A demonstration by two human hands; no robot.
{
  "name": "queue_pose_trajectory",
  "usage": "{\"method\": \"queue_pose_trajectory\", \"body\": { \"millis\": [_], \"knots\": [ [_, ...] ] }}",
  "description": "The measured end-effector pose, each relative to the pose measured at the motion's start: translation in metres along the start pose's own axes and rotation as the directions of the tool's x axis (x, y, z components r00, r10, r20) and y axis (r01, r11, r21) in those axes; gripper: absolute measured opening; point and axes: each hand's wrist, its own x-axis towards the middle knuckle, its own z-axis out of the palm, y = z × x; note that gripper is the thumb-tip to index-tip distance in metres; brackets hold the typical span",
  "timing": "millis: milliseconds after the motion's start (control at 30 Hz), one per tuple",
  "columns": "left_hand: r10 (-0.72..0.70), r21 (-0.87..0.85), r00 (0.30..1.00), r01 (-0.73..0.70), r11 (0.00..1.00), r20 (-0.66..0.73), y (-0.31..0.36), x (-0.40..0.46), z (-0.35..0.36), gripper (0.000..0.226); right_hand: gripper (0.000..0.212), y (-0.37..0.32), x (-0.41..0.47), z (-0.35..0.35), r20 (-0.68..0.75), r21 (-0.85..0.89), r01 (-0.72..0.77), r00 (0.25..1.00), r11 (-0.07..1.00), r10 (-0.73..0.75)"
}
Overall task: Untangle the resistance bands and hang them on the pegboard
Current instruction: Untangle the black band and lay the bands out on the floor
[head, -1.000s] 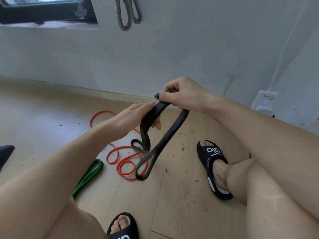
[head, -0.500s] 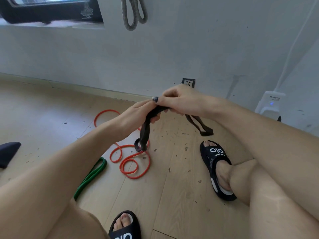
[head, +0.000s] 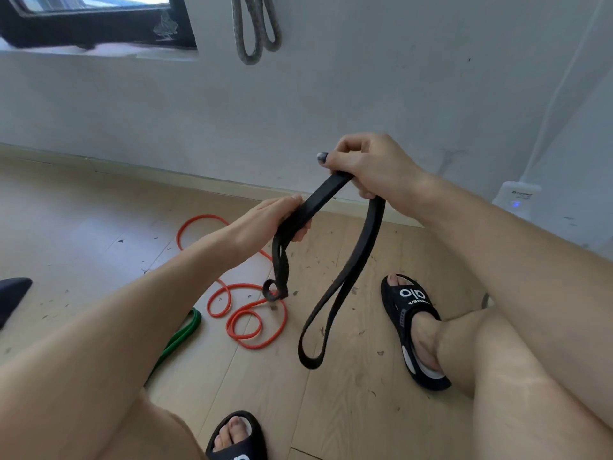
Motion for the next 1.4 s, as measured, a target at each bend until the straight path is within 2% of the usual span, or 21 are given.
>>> {"method": "queue_pose_trajectory", "body": {
  "millis": [167,267,367,500,633,733,833,933,1033,1133,1200,1300,1400],
  "knots": [
    [0.040,0.067,0.999,-0.038,0.997,-0.028,-0.001,-0.001,-0.001,0.039,0.047,0.008,-0.006,-0.008,0.159,-0.067,-0.030,0.986,0.997,0.040],
    [0.052,0.034,0.998,-0.050,0.998,-0.036,-0.002,-0.004,-0.004,0.039,0.035,0.008,-0.011,-0.012,0.311,-0.117,-0.023,0.948,0.993,0.059],
    [0.027,-0.002,1.000,-0.027,1.000,-0.011,-0.005,-0.005,-0.006,0.041,0.024,0.009,-0.014,-0.011,0.371,-0.173,0.018,0.928,0.985,0.048],
    [-0.085,-0.071,0.996,0.085,0.994,0.008,-0.006,-0.006,-0.005,0.050,0.021,0.010,-0.018,-0.015,0.356,-0.135,0.034,0.934,0.990,0.016],
    [-0.190,0.102,0.979,0.181,0.978,0.081,-0.036,0.009,-0.016,0.058,0.020,0.012,-0.017,-0.020,0.337,-0.101,0.040,0.941,0.994,-0.003],
    [-0.179,0.089,0.973,0.167,0.982,0.144,-0.064,0.032,-0.019,0.048,0.023,0.014,-0.015,-0.022,0.327,-0.087,0.022,0.945,0.996,0.008],
    [-0.132,0.047,0.989,0.129,0.991,0.067,-0.009,0.010,-0.001,0.043,0.028,0.016,-0.015,-0.025,0.345,-0.106,-0.008,0.938,0.994,0.045],
    [-0.035,-0.028,0.999,0.036,0.999,0.040,0.001,0.005,0.006,0.034,0.029,0.015,-0.016,-0.025,0.360,-0.101,-0.033,0.931,0.994,0.068],
    [-0.017,-0.007,0.999,0.018,1.000,0.048,0.003,0.005,0.008,0.037,0.040,0.013,-0.016,-0.016,0.387,-0.123,-0.014,0.920,0.992,0.061],
    [-0.007,-0.010,0.999,0.007,1.000,0.050,0.007,0.002,0.011,0.050,0.044,0.016,-0.015,-0.002,0.403,-0.179,0.004,0.913,0.984,0.069],
    [-0.012,-0.016,0.999,0.013,1.000,0.053,0.010,0.001,0.011,0.057,0.044,0.018,-0.014,0.003,0.386,-0.216,0.020,0.920,0.976,0.067],
    [-0.054,0.026,0.998,0.053,0.998,0.043,0.006,0.001,0.008,0.062,0.041,0.015,-0.011,0.002,0.341,-0.171,0.023,0.939,0.985,0.037],
    [-0.059,-0.001,0.997,0.059,0.998,0.039,0.003,0.000,0.005,0.050,0.042,0.013,-0.007,-0.004,0.219,-0.118,0.027,0.976,0.993,-0.001]
  ]
}}
